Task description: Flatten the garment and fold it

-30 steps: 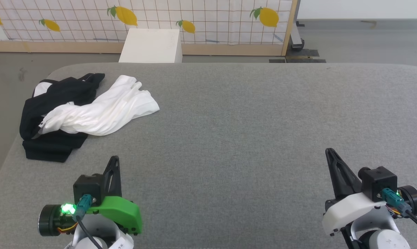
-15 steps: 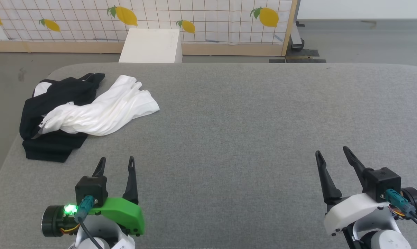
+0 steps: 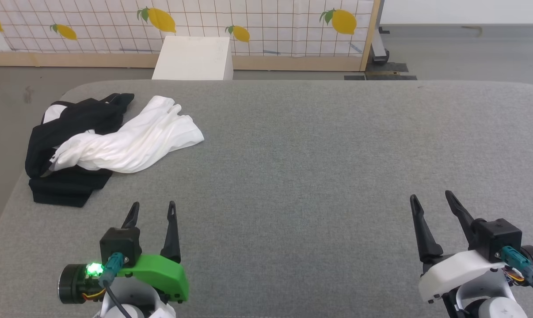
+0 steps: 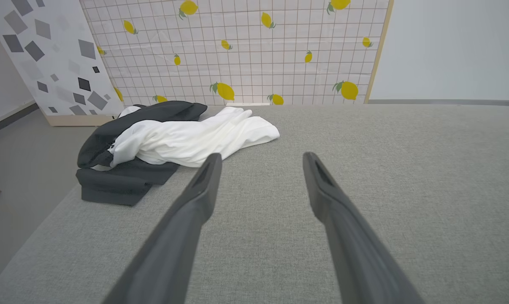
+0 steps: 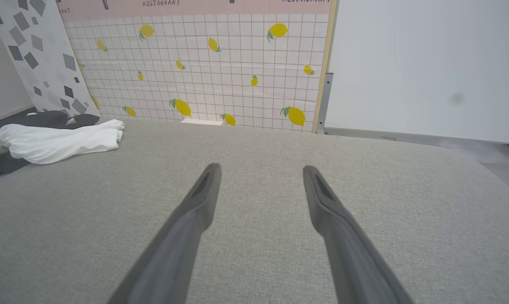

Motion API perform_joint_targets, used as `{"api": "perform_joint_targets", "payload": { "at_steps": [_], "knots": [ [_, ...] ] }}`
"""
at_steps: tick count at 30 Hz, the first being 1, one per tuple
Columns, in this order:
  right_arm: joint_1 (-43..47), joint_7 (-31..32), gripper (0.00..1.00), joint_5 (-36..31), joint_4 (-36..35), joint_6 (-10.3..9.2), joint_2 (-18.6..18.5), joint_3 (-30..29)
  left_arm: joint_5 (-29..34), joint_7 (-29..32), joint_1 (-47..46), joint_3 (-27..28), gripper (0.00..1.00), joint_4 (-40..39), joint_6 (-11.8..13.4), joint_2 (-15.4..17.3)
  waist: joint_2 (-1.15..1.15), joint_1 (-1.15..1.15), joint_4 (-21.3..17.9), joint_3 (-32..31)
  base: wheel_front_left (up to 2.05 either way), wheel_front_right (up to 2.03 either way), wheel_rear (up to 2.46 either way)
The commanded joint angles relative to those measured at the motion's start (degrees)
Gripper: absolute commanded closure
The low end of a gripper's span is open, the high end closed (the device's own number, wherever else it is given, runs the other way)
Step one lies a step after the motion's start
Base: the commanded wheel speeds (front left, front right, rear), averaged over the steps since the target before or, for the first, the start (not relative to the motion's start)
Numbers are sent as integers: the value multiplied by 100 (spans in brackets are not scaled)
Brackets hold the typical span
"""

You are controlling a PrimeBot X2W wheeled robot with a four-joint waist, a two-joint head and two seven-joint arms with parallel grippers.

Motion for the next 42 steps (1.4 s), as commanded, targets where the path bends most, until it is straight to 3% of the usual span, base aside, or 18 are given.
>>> {"api": "perform_joint_targets", "payload": {
  "at_steps": [1, 17, 42],
  "knots": [
    [67, -64, 0, 75, 32, -2, 3, -33, -52, -56, -44, -19, 0, 38, 53, -6, 0, 0, 3, 0, 0, 0, 0],
    [152, -252, 0, 217, 161, -3, 4, -155, -178, -244, -91, -98, 0, 194, 141, -8, 0, 0, 185, -16, 0, 0, 0],
    [210, -525, 0, 398, 390, -4, 7, -184, -396, -562, 42, -14, 0, 282, 345, -3, 0, 0, 1681, 62, 0, 0, 0]
  ]
}}
